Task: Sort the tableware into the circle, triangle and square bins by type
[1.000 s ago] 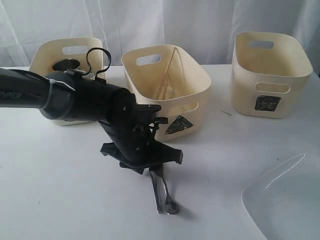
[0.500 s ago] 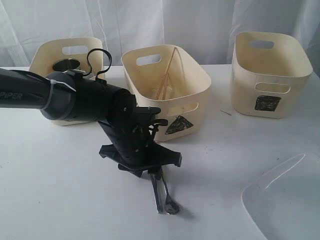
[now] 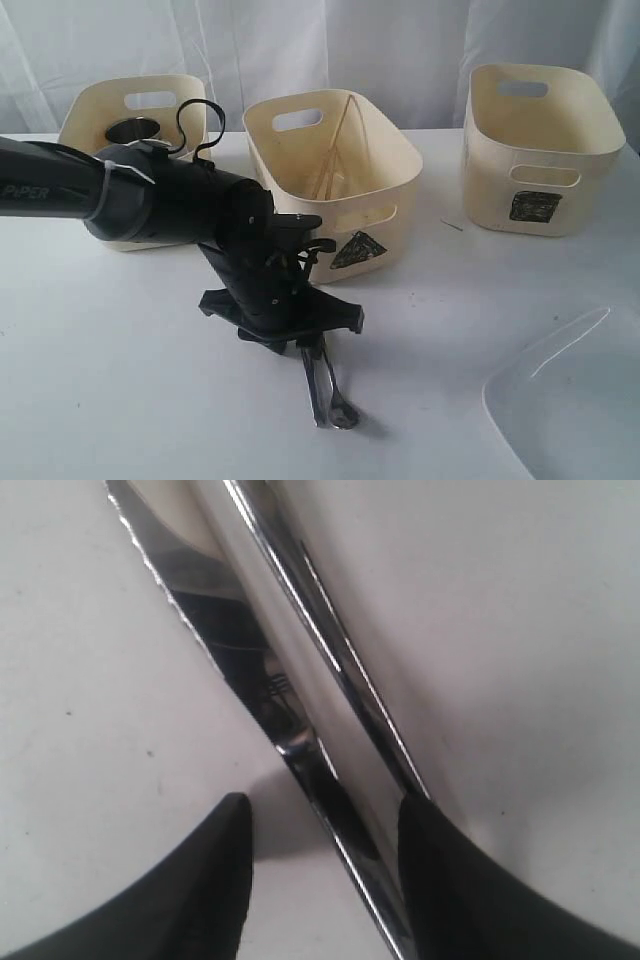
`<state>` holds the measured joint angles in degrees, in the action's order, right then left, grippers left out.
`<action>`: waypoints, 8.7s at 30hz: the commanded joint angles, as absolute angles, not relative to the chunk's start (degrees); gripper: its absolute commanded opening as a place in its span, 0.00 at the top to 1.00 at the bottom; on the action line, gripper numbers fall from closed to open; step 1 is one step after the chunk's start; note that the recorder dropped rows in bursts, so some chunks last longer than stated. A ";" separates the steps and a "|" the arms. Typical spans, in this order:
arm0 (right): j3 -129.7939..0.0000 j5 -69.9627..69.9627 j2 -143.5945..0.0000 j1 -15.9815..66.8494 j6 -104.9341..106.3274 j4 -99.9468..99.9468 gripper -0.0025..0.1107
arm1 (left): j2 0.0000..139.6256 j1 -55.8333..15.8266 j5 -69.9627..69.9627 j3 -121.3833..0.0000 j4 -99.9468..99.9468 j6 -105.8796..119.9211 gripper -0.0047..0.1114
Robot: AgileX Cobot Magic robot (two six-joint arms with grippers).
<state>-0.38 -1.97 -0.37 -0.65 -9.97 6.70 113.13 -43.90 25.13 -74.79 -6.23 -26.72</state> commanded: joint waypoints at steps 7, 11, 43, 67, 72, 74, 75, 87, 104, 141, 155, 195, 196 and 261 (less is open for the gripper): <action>0.00 -1.75 0.00 -0.44 -10.27 7.15 0.98 | 113.66 -44.15 31.84 -74.76 -5.51 -27.21 0.52; 0.00 -1.75 0.00 -0.44 -10.27 7.15 0.98 | 113.66 -44.15 32.73 -74.76 -5.51 -27.21 0.52; 0.00 -1.75 0.00 -0.44 -10.27 7.15 0.98 | 115.91 -48.66 24.96 -84.04 -13.83 -8.98 0.96; 0.00 -1.75 0.00 -0.44 -10.27 7.15 0.98 | 118.22 -48.66 43.09 -84.04 -2.31 -9.20 0.96; 0.00 -1.75 0.00 -0.44 -10.27 7.15 0.98 | 118.22 -48.28 48.92 -84.04 4.22 -9.42 0.96; 0.00 -1.75 0.00 -0.44 -10.27 7.15 0.98 | 117.92 -47.50 49.43 -84.04 4.81 -9.71 0.96; 0.00 -1.75 0.00 -0.44 -10.27 7.15 0.98 | 117.36 -47.06 49.31 -84.04 4.81 -9.83 0.96; 0.00 -1.75 0.00 -0.44 -10.27 7.15 0.98 | 113.02 -44.73 47.51 -84.04 1.28 -9.79 0.96; 0.00 -1.75 0.00 -0.44 -10.27 7.15 0.98 | 108.71 -44.73 45.07 -84.04 -3.94 -4.22 0.96; 0.00 -1.75 0.00 -0.44 -11.42 7.15 0.98 | 111.00 -44.66 42.06 -78.71 0.00 -16.88 0.54; 0.00 -1.75 0.00 -0.44 -11.42 7.15 0.98 | 112.64 -44.66 43.18 -78.71 4.32 -15.69 0.54; 0.00 -1.75 0.00 -0.44 -11.42 7.15 0.98 | 109.17 -44.76 44.49 -78.71 -6.65 -3.68 0.96; 0.00 -1.75 0.00 -0.44 -11.42 7.15 0.98 | 108.54 -44.76 44.49 -78.71 -9.05 -1.75 0.96; 0.00 -1.75 0.00 -0.44 -11.42 7.15 0.98 | 115.54 -36.71 38.33 -112.77 -2.48 1.41 0.69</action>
